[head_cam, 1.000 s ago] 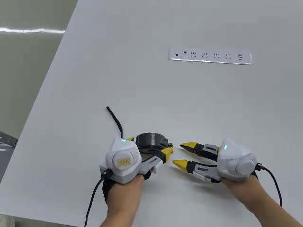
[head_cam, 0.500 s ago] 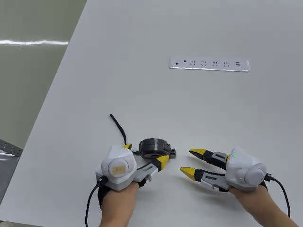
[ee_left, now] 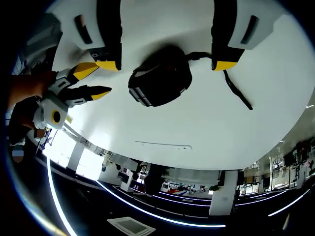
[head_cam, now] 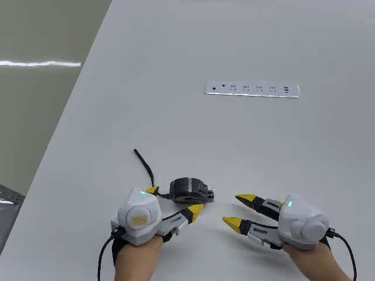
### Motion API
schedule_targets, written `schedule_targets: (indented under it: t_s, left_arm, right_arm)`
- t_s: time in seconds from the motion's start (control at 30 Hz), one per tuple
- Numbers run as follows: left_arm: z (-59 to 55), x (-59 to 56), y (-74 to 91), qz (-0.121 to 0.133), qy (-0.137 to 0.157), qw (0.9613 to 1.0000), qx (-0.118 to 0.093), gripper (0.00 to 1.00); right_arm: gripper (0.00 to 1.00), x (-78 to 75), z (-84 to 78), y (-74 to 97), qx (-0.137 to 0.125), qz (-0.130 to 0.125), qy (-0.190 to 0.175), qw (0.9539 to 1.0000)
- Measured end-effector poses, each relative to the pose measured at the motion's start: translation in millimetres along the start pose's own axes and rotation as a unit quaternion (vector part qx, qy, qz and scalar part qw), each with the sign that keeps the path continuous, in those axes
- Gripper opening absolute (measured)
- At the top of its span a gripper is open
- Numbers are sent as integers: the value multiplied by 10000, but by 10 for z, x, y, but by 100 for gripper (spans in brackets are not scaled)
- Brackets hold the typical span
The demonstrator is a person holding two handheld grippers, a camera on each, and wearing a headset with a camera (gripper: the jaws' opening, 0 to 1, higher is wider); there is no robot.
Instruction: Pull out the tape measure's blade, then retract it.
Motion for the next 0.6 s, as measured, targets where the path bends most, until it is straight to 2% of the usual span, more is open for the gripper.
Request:
schedule_targets:
  t_s: [0.27,0.6]
  left_arm:
    - [-4,30,78,-99,-124,9999,52,73]
    - [-69,88,226,-208,-241,9994,153,73]
  right_arm:
    - [43,64,7,74,-10,-110,-65,9999]
    - [47,132,-18,183,-52,-240,-142,9996]
Point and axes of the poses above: the centre of the closed fingertips' face, and the gripper's own axes: y roughly backward along the fingers, x roughly to its left, z roughly out of its top, the point moved 10 cm from there along y, roughly backward along the fingers, and after that the axes turned 8 degrees about y, right-handed, at the moved point
